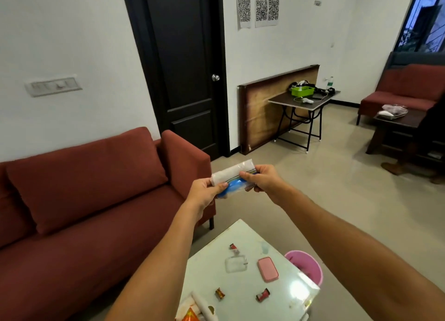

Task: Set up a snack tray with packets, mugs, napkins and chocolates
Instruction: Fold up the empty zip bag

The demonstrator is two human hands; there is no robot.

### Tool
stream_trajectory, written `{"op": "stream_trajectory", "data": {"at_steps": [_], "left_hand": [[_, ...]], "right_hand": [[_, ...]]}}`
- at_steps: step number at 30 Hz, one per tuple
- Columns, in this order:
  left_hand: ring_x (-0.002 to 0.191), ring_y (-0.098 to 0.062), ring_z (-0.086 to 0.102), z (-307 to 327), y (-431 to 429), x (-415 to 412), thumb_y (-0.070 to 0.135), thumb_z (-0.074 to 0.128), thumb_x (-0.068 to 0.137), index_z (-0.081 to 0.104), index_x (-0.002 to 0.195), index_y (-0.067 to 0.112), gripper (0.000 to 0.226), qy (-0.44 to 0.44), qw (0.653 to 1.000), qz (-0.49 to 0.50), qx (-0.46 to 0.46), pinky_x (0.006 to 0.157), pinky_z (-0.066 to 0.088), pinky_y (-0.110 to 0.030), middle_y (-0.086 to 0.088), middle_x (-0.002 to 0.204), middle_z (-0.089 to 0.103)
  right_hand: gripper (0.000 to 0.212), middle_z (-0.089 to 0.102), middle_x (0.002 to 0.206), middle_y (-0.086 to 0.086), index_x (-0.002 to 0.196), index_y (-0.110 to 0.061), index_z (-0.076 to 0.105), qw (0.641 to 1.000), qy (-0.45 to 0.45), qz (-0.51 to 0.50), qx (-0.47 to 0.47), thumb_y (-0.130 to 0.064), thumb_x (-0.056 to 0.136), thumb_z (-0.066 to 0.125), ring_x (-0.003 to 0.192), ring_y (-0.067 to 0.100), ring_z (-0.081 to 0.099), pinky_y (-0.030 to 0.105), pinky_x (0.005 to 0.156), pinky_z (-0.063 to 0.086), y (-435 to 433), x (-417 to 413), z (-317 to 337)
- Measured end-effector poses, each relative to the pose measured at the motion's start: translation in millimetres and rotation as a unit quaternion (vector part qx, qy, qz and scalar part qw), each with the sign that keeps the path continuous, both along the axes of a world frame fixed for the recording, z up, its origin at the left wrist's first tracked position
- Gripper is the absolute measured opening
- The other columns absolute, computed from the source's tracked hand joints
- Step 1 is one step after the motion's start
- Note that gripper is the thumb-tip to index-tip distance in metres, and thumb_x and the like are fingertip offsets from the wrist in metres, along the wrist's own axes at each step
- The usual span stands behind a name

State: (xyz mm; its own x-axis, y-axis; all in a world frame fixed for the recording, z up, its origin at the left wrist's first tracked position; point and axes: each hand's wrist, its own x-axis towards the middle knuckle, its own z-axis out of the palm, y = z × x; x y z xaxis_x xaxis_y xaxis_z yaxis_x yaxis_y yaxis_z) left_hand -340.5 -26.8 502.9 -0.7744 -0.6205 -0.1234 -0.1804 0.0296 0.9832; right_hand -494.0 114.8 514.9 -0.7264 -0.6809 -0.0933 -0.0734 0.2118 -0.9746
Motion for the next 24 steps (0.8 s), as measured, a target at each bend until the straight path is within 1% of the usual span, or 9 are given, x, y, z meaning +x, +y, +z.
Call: {"op": "stream_trajectory", "data": {"at_steps": [3, 5, 8, 10, 12, 15, 17, 20, 24], "left_hand": [[0.048, 0.0, 0.062, -14, 25, -54, 0.022, 0.079, 0.085, 0.074, 0.107, 0.009, 0.026, -0.021, 1.0, -0.007, -0.001, 0.05, 0.042, -0.02, -0.005, 0.082, 0.076], [0.046, 0.0, 0.06, -24, 42, -84, 0.022, 0.08, 0.085, 0.074, 0.106, 0.011, 0.024, -0.03, 1.0, -0.003, 0.009, 0.054, 0.039, -0.023, -0.006, 0.081, 0.077], [0.04, 0.0, 0.056, -46, 68, -125, 0.016, 0.079, 0.085, 0.074, 0.103, 0.006, 0.021, -0.042, 0.998, 0.005, 0.039, 0.049, 0.032, -0.022, -0.009, 0.075, 0.073], [0.038, -0.001, 0.053, -61, 81, -143, 0.014, 0.077, 0.086, 0.072, 0.102, 0.005, 0.019, -0.064, 0.997, 0.002, 0.052, 0.044, 0.031, -0.018, -0.01, 0.073, 0.071], [0.043, -0.001, 0.057, -75, 93, -160, 0.016, 0.076, 0.088, 0.071, 0.104, 0.007, 0.019, -0.091, 0.994, -0.011, 0.065, 0.047, 0.034, -0.018, -0.009, 0.075, 0.072], [0.072, -0.008, 0.071, -94, 107, -179, 0.021, 0.076, 0.089, 0.07, 0.111, 0.014, 0.024, -0.125, 0.987, -0.046, 0.092, 0.06, 0.041, -0.023, -0.003, 0.088, 0.076], [0.081, -0.014, 0.073, -106, 114, -192, 0.021, 0.077, 0.088, 0.07, 0.112, 0.014, 0.026, -0.134, 0.983, -0.059, 0.115, 0.059, 0.044, -0.023, -0.003, 0.092, 0.076], [0.071, -0.011, 0.072, -129, 129, -216, 0.02, 0.079, 0.086, 0.072, 0.105, 0.015, 0.021, -0.149, 0.98, -0.054, 0.123, 0.051, 0.046, -0.019, -0.005, 0.089, 0.076], [0.065, -0.016, 0.067, -188, 151, -248, 0.016, 0.08, 0.084, 0.074, 0.103, 0.009, 0.021, -0.177, 0.978, -0.023, 0.108, 0.042, 0.04, -0.018, -0.01, 0.083, 0.073]], "right_hand": [[0.028, 0.076, 0.086, 0.008, 0.102, -0.009, 0.074, 1.0, -0.011, 0.0, -0.009, -0.03, 0.084, 0.081, 0.059, 0.011, 0.069, 0.018, 0.048, 0.046, 29, -52, -20], [0.033, 0.075, 0.091, 0.01, 0.108, -0.009, 0.072, 0.999, -0.029, 0.013, -0.01, -0.032, 0.086, 0.079, 0.063, 0.012, 0.067, 0.021, 0.052, 0.047, 48, -81, -31], [0.043, 0.072, 0.103, 0.009, 0.122, -0.008, 0.067, 0.991, -0.111, 0.069, 0.027, -0.037, 0.09, 0.073, 0.072, 0.014, 0.065, 0.023, 0.06, 0.047, 79, -125, -42], [0.037, 0.071, 0.106, 0.008, 0.127, -0.009, 0.064, 0.981, -0.152, 0.106, 0.056, -0.027, 0.095, 0.067, 0.079, 0.016, 0.065, 0.023, 0.064, 0.049, 97, -146, -50], [0.031, 0.07, 0.107, 0.01, 0.127, -0.007, 0.064, 0.979, -0.15, 0.111, 0.079, -0.012, 0.096, 0.063, 0.084, 0.018, 0.067, 0.023, 0.065, 0.05, 112, -164, -61], [0.026, 0.072, 0.103, 0.014, 0.122, -0.004, 0.067, 0.986, -0.116, 0.061, 0.107, -0.004, 0.096, 0.062, 0.083, 0.019, 0.069, 0.023, 0.066, 0.053, 130, -179, -83], [0.024, 0.074, 0.101, 0.016, 0.119, -0.003, 0.069, 0.986, -0.118, 0.008, 0.117, -0.004, 0.096, 0.064, 0.08, 0.019, 0.071, 0.024, 0.065, 0.054, 141, -184, -100], [0.025, 0.074, 0.097, 0.016, 0.119, -0.001, 0.068, 0.979, -0.153, -0.07, 0.114, -0.002, 0.094, 0.067, 0.077, 0.021, 0.072, 0.023, 0.06, 0.054, 156, -192, -132], [0.022, 0.073, 0.091, 0.017, 0.112, 0.001, 0.069, 0.958, -0.221, -0.137, 0.124, 0.0, 0.089, 0.071, 0.068, 0.019, 0.072, 0.023, 0.055, 0.056, 177, -207, -191]]}}
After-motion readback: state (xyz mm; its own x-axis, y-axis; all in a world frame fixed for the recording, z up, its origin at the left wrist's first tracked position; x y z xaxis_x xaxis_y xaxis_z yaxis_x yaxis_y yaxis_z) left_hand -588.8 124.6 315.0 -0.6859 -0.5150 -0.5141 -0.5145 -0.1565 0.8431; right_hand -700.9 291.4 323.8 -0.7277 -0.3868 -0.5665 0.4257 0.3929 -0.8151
